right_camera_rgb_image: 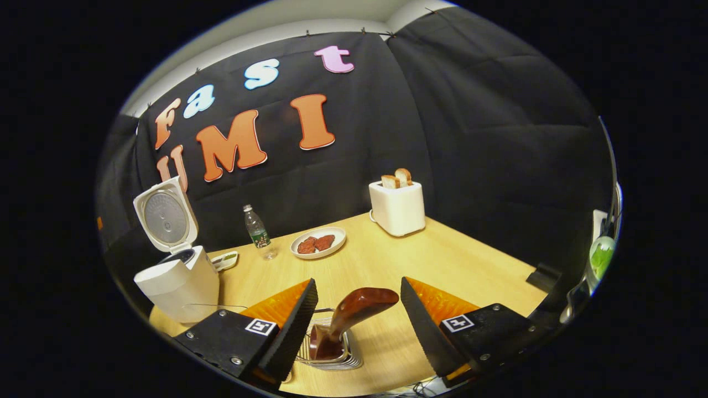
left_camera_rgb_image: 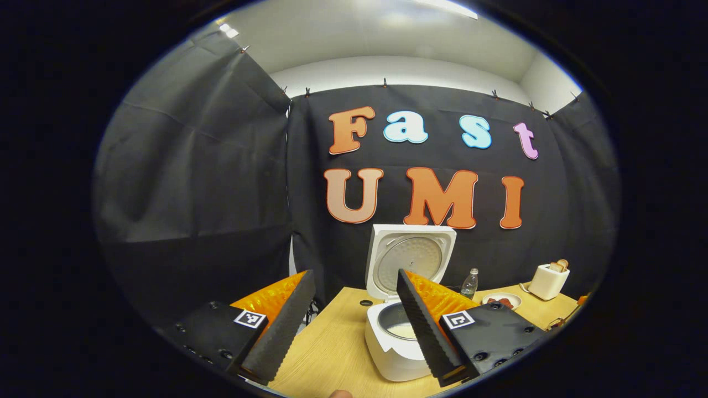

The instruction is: Close the left gripper, press the button to open the rice cooker; take a wooden spoon from the chopstick holder with the right hand, scoop a spoonful of rice and pour it into the rice cooker, then put the wooden spoon back into the chopstick holder.

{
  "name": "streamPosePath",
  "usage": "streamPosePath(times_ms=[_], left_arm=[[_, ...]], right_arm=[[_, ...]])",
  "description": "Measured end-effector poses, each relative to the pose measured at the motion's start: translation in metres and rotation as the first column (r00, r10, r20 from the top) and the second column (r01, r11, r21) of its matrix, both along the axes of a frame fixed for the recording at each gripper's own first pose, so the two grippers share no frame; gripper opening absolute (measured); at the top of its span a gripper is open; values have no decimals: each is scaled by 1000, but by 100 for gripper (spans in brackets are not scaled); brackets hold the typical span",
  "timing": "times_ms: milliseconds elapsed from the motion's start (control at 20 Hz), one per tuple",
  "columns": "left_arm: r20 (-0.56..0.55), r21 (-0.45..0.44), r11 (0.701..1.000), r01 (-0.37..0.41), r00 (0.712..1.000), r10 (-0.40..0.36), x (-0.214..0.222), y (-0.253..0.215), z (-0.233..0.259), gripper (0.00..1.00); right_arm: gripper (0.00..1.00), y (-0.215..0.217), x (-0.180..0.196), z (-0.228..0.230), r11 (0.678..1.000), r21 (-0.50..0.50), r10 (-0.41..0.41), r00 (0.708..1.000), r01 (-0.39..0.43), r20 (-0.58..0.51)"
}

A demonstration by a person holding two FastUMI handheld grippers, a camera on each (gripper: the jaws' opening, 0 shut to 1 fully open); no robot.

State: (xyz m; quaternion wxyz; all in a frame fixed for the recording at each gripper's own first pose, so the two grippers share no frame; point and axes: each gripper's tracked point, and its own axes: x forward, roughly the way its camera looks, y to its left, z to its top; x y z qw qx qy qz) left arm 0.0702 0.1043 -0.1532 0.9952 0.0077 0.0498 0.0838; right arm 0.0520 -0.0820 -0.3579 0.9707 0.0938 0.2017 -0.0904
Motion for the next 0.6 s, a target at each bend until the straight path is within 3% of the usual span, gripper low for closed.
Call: streamPosePath(times_ms=[50,150,200,250,450,500,600], left_arm=[[-12,-9,1000,7,1000,-7,-1,-3,-4,100],[-20,-3,1000,6,1000,-6,0,0,-8,100],[-22,4,1000,1,1000,-1,0,3,-9,100],[-27,6,1000,4,1000,-3,1,2,-11,100],[-42,2,1000,12,999,-12,1,2,-15,100],[-44,5,1000,12,999,-11,-1,2,-15,100],[-51,15,1000,10,999,-9,-1,5,-16,100]], right_arm=[[92,4,2,0,999,42,-2,1000,2,0],[76,1,5,1,997,75,-20,1000,19,16],[60,-1,5,1,996,87,-25,999,22,23],[57,3,5,2,992,123,-2,1000,-2,31],[29,37,8,10,967,245,63,997,-73,50],[20,40,11,10,973,221,54,997,-64,51],[11,45,16,15,981,180,65,996,-74,57]])
